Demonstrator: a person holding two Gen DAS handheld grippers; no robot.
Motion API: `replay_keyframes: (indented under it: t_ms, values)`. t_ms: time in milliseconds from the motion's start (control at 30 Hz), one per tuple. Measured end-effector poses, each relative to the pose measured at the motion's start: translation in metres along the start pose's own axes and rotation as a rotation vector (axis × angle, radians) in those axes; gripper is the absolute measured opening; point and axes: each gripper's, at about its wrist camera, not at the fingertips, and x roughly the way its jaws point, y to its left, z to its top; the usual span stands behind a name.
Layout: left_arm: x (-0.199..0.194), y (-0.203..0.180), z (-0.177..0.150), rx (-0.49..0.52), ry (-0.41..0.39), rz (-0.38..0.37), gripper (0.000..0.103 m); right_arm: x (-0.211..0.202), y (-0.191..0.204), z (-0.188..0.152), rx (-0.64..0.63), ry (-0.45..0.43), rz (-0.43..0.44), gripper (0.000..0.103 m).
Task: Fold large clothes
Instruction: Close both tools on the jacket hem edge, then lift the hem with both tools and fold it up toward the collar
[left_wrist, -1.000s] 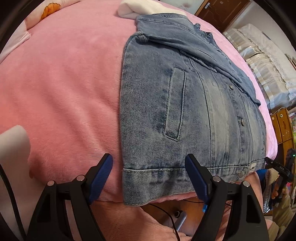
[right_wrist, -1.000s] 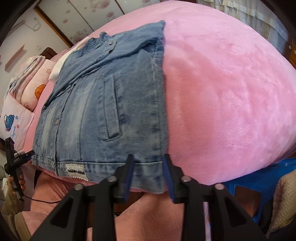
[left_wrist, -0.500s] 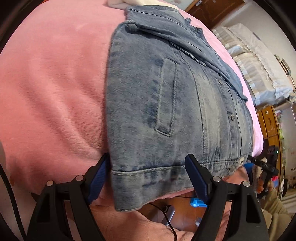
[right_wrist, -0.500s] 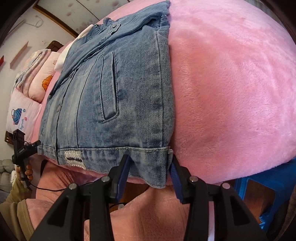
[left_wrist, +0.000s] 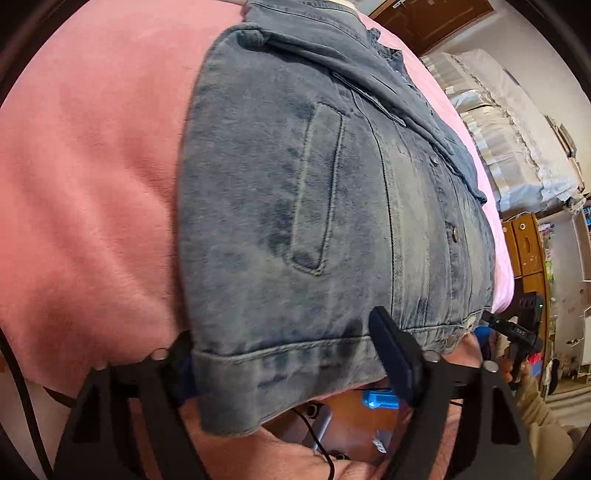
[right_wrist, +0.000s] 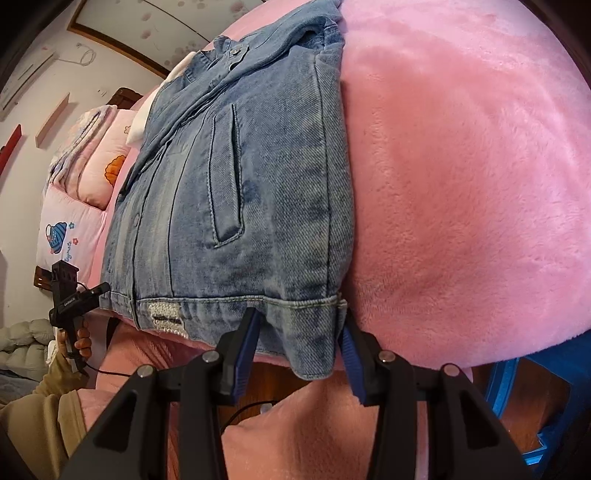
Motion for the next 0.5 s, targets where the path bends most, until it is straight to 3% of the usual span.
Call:
replay_keyframes:
  t_ms: [67, 100, 167, 200, 267, 367, 433, 500]
  values:
    - [0.004, -0.010, 0.000, 0.035, 0.002, 0.062, 0.080, -0.001, 0.001, -0.001, 0.008, -0.002, -0.016, 0.042]
    - [0.006, -0.016, -0.001, 0.060, 0.001, 0.103, 0.074, -0.001, 0.003, -0.001, 0.004, -0.001, -0.031, 0.042]
    - [0.006, -0.026, -0.001, 0.092, -0.002, 0.141, 0.052, -0.001, 0.009, -0.003, -0.012, 0.002, -0.070, 0.040]
    - [0.005, -0.029, 0.000, 0.083, -0.004, 0.150, 0.036, -0.001, 0.014, -0.003, -0.033, 0.008, -0.098, 0.039]
    - [0.001, -0.028, 0.005, 0.038, 0.002, 0.146, 0.022, 0.000, 0.022, -0.002, -0.065, 0.013, -0.135, 0.034]
    - [-0.004, -0.026, 0.010, -0.037, 0.021, 0.124, 0.014, -0.006, 0.031, -0.003, -0.096, 0.011, -0.151, 0.022]
    - [-0.011, -0.030, 0.013, -0.059, 0.023, 0.117, 0.011, -0.016, 0.034, -0.001, -0.088, 0.006, -0.118, 0.018]
    - [-0.025, -0.034, 0.017, -0.090, -0.001, 0.056, 0.011, -0.030, 0.038, 0.002, -0.087, -0.020, -0.073, 0.015]
